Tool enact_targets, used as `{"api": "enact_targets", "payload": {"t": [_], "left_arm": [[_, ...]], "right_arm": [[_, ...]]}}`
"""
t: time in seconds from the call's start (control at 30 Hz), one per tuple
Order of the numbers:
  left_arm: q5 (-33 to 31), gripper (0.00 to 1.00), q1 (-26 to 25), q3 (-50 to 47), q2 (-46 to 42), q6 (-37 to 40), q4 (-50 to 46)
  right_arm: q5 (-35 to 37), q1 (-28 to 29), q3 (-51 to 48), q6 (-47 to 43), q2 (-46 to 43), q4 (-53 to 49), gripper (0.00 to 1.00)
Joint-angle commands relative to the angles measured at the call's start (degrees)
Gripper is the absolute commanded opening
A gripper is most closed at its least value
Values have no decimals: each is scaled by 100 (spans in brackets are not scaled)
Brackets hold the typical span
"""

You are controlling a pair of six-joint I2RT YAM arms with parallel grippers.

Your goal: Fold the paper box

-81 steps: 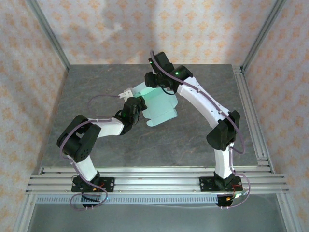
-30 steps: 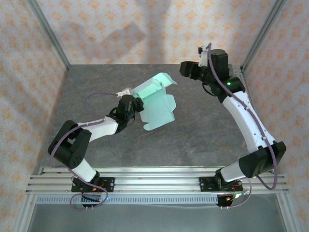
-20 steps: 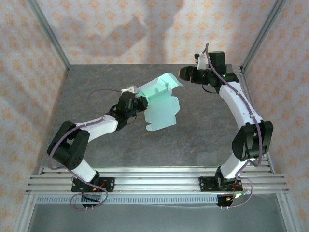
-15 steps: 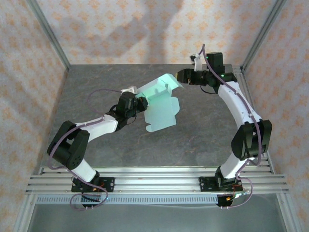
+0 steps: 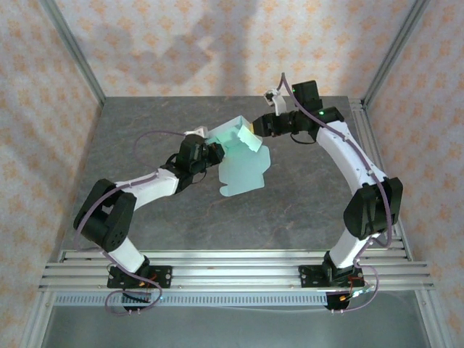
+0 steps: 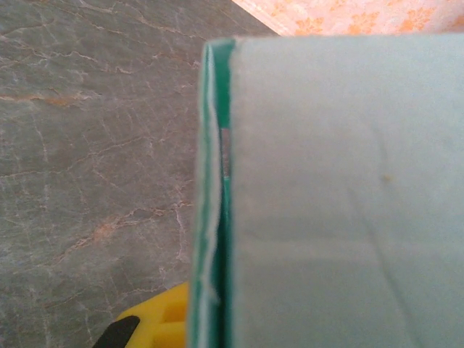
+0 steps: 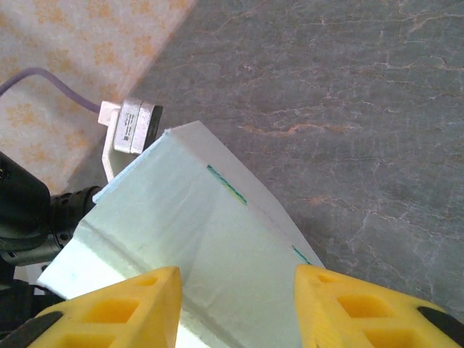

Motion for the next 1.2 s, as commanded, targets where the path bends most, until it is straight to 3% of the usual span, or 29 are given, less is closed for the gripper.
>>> {"api": "enact_targets", "payload": {"t": [0.0, 0.17, 0.47, 0.83, 1.17], "left_arm": [[229, 0, 33, 177, 99, -89, 100], [314, 0, 30, 221, 57, 31, 38], [468, 0, 25, 283, 112, 1, 1], [591, 0, 31, 301, 211, -54, -99], [758, 0, 25, 327, 164, 117, -68]], "right_arm": [[345, 155, -88, -494, -119, -179, 45], [760, 299, -316, -604, -217, 211, 45], [510, 505, -574, -1326, -344, 349, 48], [341, 478, -1471, -1192, -976, 1244, 52], [839, 532, -976, -1587, -583, 567, 46]]}}
